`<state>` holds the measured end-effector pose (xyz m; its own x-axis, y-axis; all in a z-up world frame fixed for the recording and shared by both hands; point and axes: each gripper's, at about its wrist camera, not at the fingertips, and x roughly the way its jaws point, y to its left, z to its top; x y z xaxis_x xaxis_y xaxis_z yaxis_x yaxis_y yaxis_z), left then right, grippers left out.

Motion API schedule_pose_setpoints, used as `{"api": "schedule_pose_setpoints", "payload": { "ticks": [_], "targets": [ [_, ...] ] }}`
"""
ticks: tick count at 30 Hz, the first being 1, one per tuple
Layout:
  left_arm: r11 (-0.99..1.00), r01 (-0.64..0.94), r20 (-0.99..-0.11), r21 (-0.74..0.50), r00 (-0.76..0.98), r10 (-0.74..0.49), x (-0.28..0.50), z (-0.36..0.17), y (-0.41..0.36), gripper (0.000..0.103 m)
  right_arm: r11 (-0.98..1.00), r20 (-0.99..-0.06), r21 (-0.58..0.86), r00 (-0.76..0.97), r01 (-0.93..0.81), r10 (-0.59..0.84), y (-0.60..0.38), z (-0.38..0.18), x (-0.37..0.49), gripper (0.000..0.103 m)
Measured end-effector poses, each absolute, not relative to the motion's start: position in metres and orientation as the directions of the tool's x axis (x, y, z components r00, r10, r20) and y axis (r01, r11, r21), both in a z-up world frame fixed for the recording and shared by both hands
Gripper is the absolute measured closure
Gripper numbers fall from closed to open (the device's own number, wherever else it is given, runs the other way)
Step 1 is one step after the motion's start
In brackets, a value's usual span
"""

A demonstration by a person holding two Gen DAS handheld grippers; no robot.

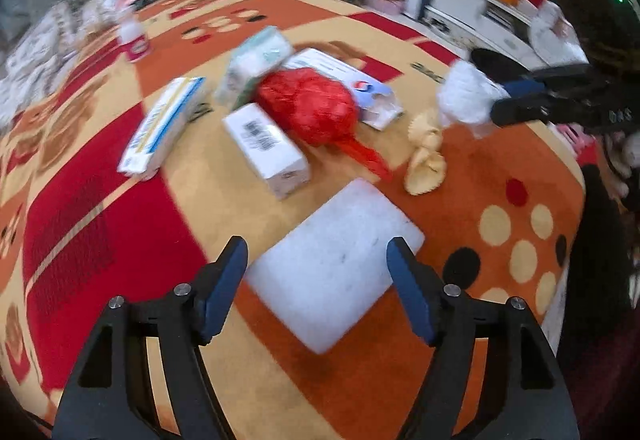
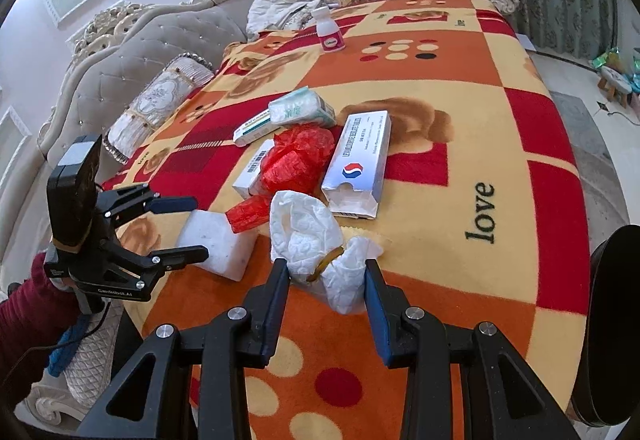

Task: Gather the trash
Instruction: 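Grasp the white foam block with the left tool while the right tool grasps the white plastic bag, then carry the foam block and white bag in both tools over the bin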

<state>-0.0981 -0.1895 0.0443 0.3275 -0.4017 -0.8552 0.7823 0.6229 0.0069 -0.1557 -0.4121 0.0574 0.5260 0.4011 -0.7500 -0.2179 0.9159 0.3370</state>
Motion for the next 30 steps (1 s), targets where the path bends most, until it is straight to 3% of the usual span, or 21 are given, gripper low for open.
{"api": "schedule_pose_setpoints", "payload": {
  "ticks": [3, 7, 12, 14, 23, 30],
  "targets": [
    [0.584, 0.812, -0.874, 0.023, 0.3, -0.382, -0.101, 0.039, -0.198, 0.019, 0.915, -0.749, 0.336, 0.526, -0.222, 0.402, -0.411, 0.058, -0.154, 0.068],
    [0.555, 0.819, -0.879, 0.147, 0.365, -0.306, -0.114, 0.027, -0.205, 0.02, 0.914, -0.744, 0.339, 0.531, -0.221, 0.405, -0.412, 0.06, -0.153, 0.068],
    [0.67, 0.742, -0.847, -0.013, 0.348, -0.402, -0.102, 0.043, -0.187, 0.028, 0.915, -0.744, 0.344, 0.533, -0.212, 0.403, -0.419, 0.058, -0.155, 0.068],
    [0.691, 0.723, -0.84, -0.025, 0.359, -0.406, -0.104, 0.047, -0.186, 0.03, 0.915, -0.742, 0.345, 0.537, -0.207, 0.401, -0.422, 0.058, -0.156, 0.068],
    [0.712, 0.695, -0.785, -0.104, 0.382, -0.488, -0.131, 0.089, -0.207, 0.031, 0.921, -0.722, 0.349, 0.577, -0.173, 0.382, -0.448, 0.068, -0.172, 0.068],
    [0.687, 0.698, -0.763, -0.201, 0.328, -0.557, -0.144, 0.101, -0.268, 0.031, 0.933, -0.71, 0.349, 0.625, -0.087, 0.324, -0.49, 0.074, -0.194, 0.068]
  ]
}}
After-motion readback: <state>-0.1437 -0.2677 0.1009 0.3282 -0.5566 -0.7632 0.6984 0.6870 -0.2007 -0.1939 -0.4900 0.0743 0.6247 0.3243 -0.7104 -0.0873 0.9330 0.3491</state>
